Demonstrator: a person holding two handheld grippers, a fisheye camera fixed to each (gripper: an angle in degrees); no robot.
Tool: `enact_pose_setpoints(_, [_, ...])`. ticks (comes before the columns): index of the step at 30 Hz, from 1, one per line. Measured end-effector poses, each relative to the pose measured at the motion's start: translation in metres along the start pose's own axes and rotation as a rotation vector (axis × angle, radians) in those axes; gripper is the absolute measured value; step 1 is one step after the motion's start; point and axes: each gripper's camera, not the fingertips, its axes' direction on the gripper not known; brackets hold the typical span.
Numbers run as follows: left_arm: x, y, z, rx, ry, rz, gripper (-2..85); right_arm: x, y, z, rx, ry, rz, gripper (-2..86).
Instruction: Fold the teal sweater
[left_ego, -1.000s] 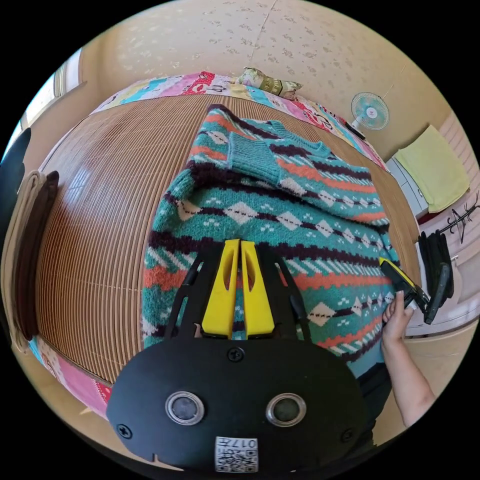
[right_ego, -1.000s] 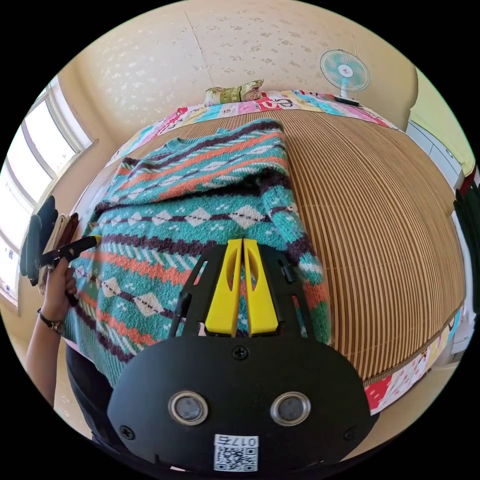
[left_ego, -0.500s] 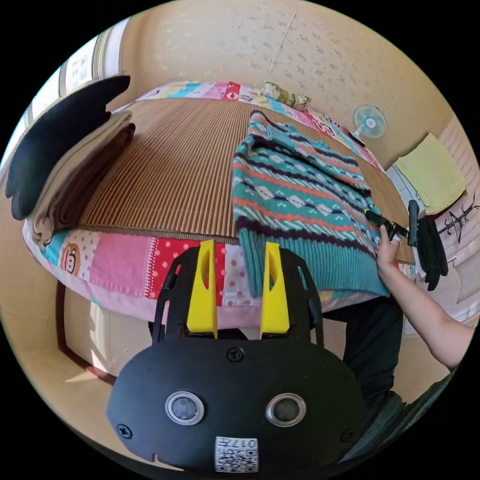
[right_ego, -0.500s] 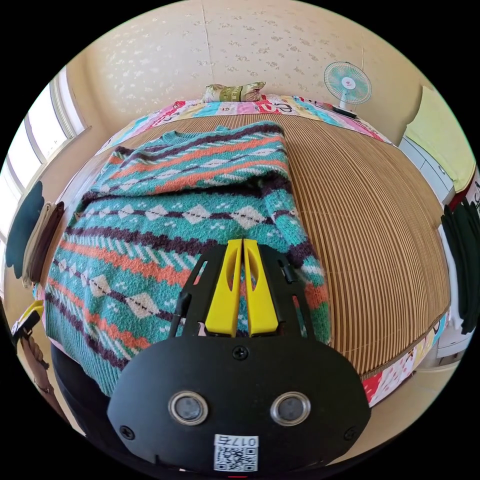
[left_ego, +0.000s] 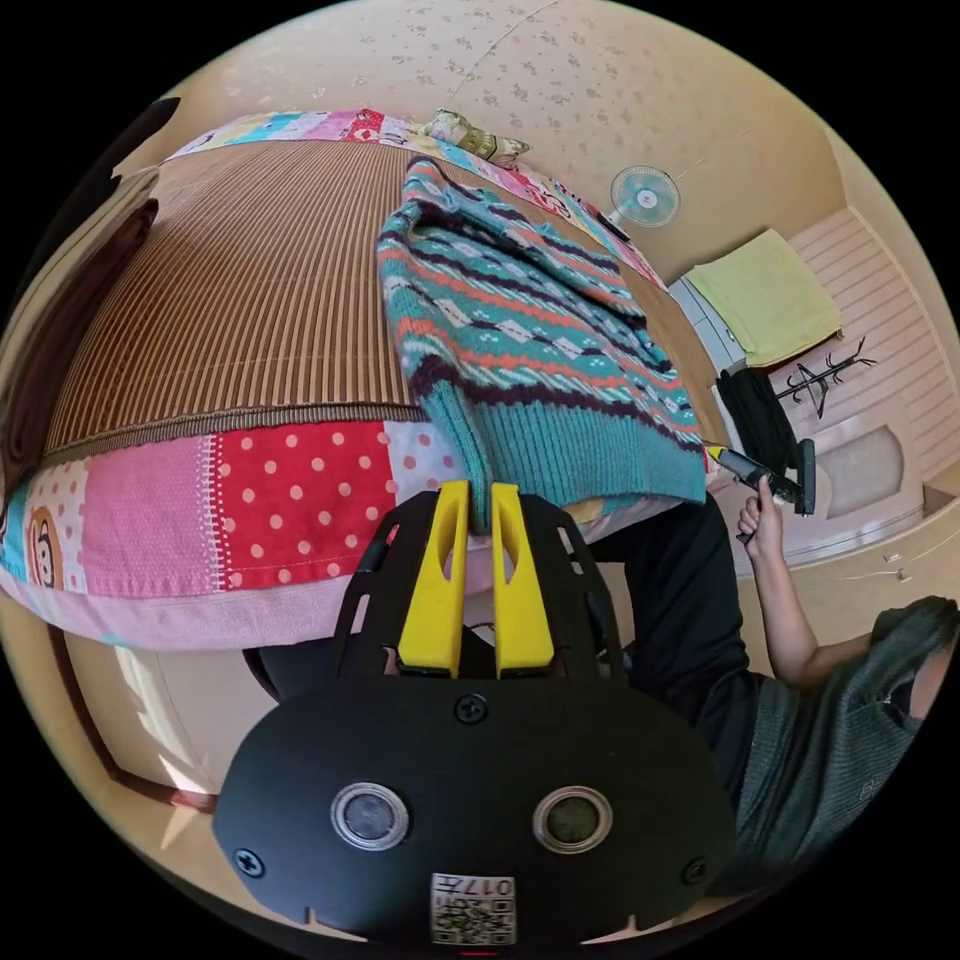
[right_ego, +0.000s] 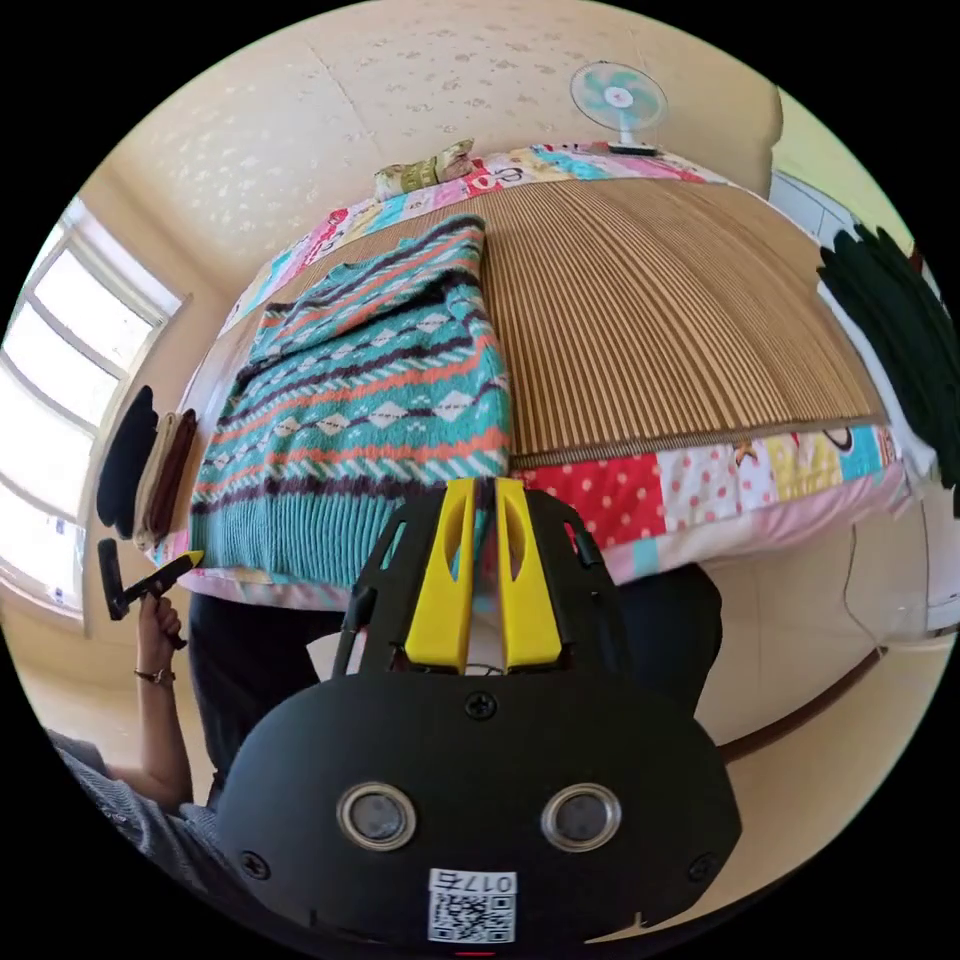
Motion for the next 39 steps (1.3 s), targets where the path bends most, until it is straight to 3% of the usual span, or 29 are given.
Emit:
enact_pose_setpoints(9, [-0.058,0.043,-0.062,0.117,0.354,-0.079,4.4,0.107,0.005,-0.009,-0.167,-0.415,0.055,12.5])
enact_pose_setpoints(12, [-0.068,0.06,-0.078,0.148,0.44,-0.081,4.3,0.131,-0.001,-0.008,-0.206,-0.522,0.081,7.2])
enact_pose_setpoints(14, [-0.081,0.073,-0.092,0.199,0.598,-0.084,4.2,0.146,-0.005,-0.014,-0.215,-0.638,0.075,4.6])
enact_pose_setpoints(16, [-0.09,0.083,-0.103,0.261,0.76,-0.07,4.2,0.174,-0.01,-0.035,-0.125,-1.012,0.04,3.4])
enact_pose_setpoints(19, [-0.085,0.095,-0.13,0.361,0.961,0.07,4.2,0.208,-0.012,-0.074,0.061,-1.404,-0.049,2.5])
enact_pose_setpoints(23, [-0.074,0.112,-0.169,0.541,1.23,0.293,4.2,0.225,-0.011,-0.131,0.294,-1.621,-0.235,1.9])
enact_pose_setpoints(25, [-0.076,0.116,-0.177,0.596,1.295,0.3,4.2,0.224,-0.015,-0.155,0.368,-1.702,-0.349,1.7])
enact_pose_setpoints(27, [-0.079,0.115,-0.178,0.611,1.279,0.236,4.2,0.22,-0.024,-0.161,0.367,-1.657,-0.324,1.6])
enact_pose_setpoints(32, [-0.103,0.092,-0.164,0.625,0.935,-0.093,4.1,0.216,-0.073,-0.138,0.29,-1.281,-0.072,1.4])
enact_pose_setpoints(35, [-0.105,0.056,-0.16,0.687,0.827,-0.149,4.1,0.197,-0.117,-0.127,0.337,-1.198,-0.032,1.4])
enact_pose_setpoints(39, [-0.099,-0.002,-0.155,0.747,0.694,-0.136,4.0,0.168,-0.176,-0.097,0.4,-0.925,0.207,1.6])
